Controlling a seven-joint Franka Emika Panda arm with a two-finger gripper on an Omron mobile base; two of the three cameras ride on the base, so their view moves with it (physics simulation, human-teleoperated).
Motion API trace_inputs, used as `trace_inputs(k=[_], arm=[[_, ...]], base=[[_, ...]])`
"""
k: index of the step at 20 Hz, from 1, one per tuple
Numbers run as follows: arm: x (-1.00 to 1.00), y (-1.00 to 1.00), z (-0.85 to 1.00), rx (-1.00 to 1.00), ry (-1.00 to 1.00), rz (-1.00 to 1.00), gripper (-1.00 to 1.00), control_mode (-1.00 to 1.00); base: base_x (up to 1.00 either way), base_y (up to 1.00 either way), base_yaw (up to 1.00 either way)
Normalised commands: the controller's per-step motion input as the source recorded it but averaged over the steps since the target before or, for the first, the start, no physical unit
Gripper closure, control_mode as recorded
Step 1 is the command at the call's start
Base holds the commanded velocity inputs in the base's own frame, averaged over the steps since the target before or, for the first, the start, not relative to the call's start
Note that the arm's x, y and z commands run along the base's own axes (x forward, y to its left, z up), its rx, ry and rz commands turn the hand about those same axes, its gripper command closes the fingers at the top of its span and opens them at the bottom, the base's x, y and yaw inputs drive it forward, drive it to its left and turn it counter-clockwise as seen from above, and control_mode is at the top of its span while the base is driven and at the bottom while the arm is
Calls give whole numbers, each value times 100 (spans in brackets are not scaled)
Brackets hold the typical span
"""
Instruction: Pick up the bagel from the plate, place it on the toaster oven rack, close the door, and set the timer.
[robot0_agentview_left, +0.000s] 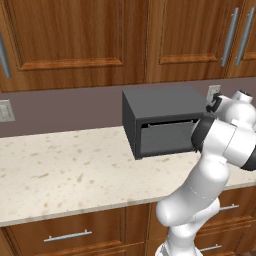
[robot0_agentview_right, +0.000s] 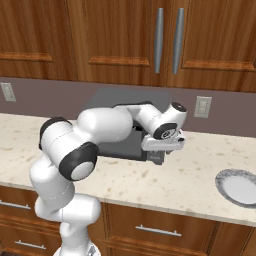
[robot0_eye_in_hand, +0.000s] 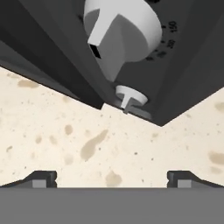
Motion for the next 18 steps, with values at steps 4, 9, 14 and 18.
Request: trace_inputs(k=[4,9,14,18], arm=[[-1,-1,0,3,-9,2,-100,-100],[-8,0,0,0,-25,-1,-100,-100],[-14,0,-5,0,-22,-11,-100,-100],[-3,1,-6,0,2,-17,-100,-100]], base=[[0,0,0],[0,0,0],[0,0,0],[0,0,0]])
